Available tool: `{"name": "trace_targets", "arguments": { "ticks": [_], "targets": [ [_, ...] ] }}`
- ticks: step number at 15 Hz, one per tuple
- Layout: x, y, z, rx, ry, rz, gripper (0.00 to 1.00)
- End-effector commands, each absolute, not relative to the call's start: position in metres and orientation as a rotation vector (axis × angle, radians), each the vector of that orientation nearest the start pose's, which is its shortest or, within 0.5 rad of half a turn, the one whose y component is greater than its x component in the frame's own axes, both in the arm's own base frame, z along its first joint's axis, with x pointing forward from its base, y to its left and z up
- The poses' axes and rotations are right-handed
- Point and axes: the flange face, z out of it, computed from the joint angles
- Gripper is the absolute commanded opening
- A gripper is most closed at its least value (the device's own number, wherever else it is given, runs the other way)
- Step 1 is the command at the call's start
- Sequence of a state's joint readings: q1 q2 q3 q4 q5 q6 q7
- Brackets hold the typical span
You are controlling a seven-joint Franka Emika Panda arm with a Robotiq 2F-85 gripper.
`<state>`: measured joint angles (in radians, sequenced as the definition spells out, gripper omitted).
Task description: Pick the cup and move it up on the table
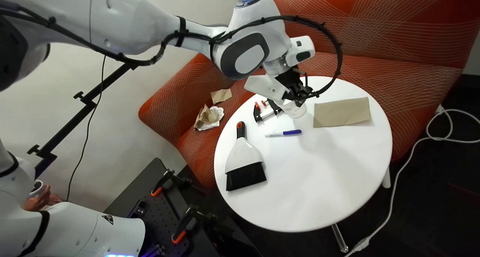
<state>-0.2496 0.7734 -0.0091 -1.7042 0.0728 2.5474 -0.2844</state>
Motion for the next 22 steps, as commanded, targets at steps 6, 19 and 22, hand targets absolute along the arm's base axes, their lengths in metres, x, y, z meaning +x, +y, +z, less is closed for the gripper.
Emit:
{"name": "trace_targets", "arguments": {
  "ticks": [6,19,22],
  "targets": [
    [0.672,-0.18,0.133,-3.156,0.086,-0.097,0.01],
    [0.649,-0.17,0.206,-3.126,0.058,-0.254,1.0],
    [0.638,-0.17,0.236,-3.126,0.061,-0.287,1.0]
  ]
}}
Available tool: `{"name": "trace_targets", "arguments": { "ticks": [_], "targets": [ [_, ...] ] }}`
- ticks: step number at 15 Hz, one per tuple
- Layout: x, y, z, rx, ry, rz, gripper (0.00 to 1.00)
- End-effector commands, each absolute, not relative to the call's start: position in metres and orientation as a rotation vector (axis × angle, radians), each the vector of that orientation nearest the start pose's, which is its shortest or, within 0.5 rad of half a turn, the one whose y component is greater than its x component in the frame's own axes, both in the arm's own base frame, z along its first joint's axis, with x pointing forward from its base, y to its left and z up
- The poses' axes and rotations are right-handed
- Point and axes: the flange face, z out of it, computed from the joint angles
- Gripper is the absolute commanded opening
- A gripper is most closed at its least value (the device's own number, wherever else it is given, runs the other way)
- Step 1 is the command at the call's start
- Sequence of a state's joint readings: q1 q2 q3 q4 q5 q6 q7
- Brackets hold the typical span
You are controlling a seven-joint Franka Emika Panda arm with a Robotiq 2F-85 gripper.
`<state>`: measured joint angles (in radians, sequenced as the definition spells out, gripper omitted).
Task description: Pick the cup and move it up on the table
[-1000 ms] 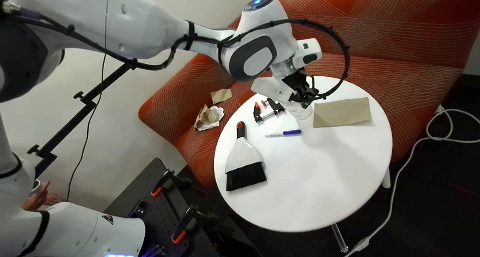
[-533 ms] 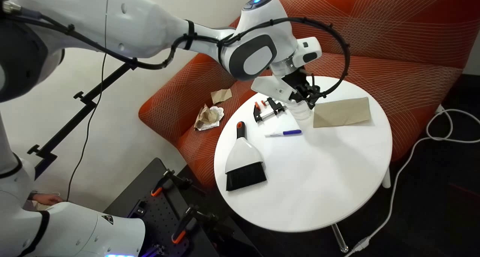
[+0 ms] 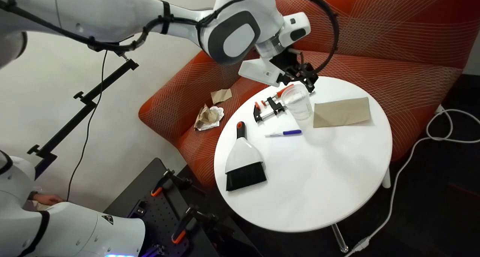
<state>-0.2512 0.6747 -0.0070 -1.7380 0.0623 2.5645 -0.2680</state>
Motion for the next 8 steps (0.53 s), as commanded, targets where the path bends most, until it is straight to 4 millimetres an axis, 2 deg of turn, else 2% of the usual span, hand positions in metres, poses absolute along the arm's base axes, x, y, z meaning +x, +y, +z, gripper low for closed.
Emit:
{"name": "trace_targets", "arguments": {
  "ticks": [1,5,6,8],
  "targets": [
    [0.635,-0.17,0.244,-3.122,0.059,-0.296,1.0],
    [0.622,-0.168,0.264,-3.122,0.055,-0.306,1.0],
    [0.638,-0.172,0.253,-3.137,0.072,-0.29,1.0],
    [0.633,-0.171,0.258,-3.136,0.072,-0.29,1.0]
  ]
}}
